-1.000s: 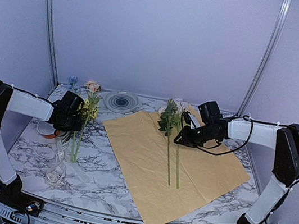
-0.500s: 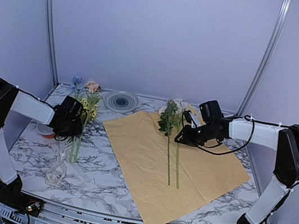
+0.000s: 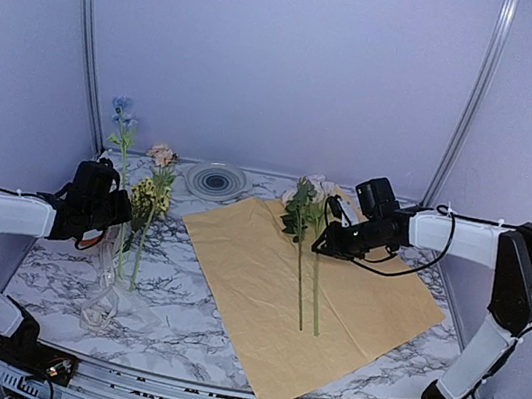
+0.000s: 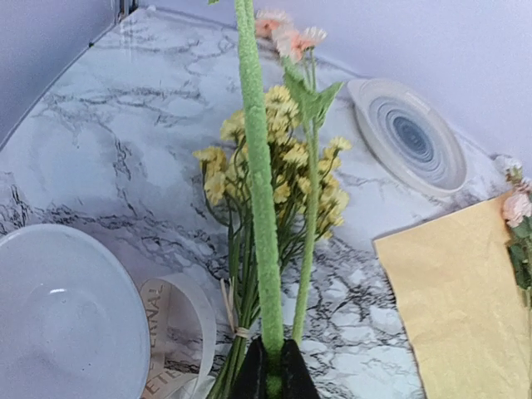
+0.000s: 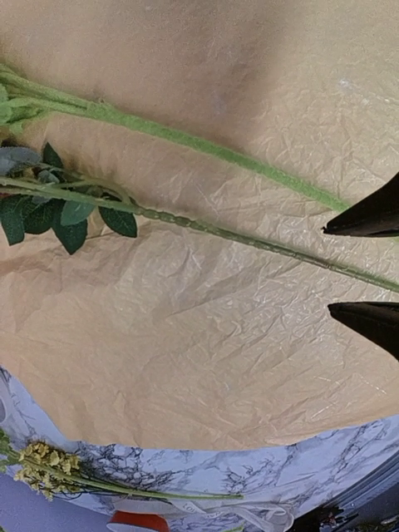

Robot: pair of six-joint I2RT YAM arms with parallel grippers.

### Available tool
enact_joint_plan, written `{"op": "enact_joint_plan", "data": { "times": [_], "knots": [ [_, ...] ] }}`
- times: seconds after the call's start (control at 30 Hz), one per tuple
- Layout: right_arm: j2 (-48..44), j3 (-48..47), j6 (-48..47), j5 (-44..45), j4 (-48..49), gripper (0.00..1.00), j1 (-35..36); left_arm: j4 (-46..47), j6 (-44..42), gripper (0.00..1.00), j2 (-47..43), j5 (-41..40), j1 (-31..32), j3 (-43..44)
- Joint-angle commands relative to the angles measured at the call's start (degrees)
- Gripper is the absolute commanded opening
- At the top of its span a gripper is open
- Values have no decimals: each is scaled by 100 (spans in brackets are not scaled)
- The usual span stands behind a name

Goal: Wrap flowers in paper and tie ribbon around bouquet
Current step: Pick up the fake flower from the corner of the board, then pass from the left arm to the right

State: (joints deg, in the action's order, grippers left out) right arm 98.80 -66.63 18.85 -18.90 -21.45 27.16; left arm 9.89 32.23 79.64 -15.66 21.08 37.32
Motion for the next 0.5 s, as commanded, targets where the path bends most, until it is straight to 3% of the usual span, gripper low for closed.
{"op": "enact_joint_plan", "data": {
  "times": [0.0,0.17,0.33,0.47],
  "knots": [
    [-388,-216,-158,16,99,26,103,988,-481,0,-1135,-150,167,-307],
    [-815,-278,-570,-239,912,25,659,1681,-1411,0,-2093,291,901,-478],
    [-1145,-286,-340,-1199,2912,23,1330,2982,-1746,0,-2353,1295,1933,-668],
    [-889,-595,102,-1818,4282,36,1713,3605,-1937,0,-2014,1705,2711,-424]
  ]
}}
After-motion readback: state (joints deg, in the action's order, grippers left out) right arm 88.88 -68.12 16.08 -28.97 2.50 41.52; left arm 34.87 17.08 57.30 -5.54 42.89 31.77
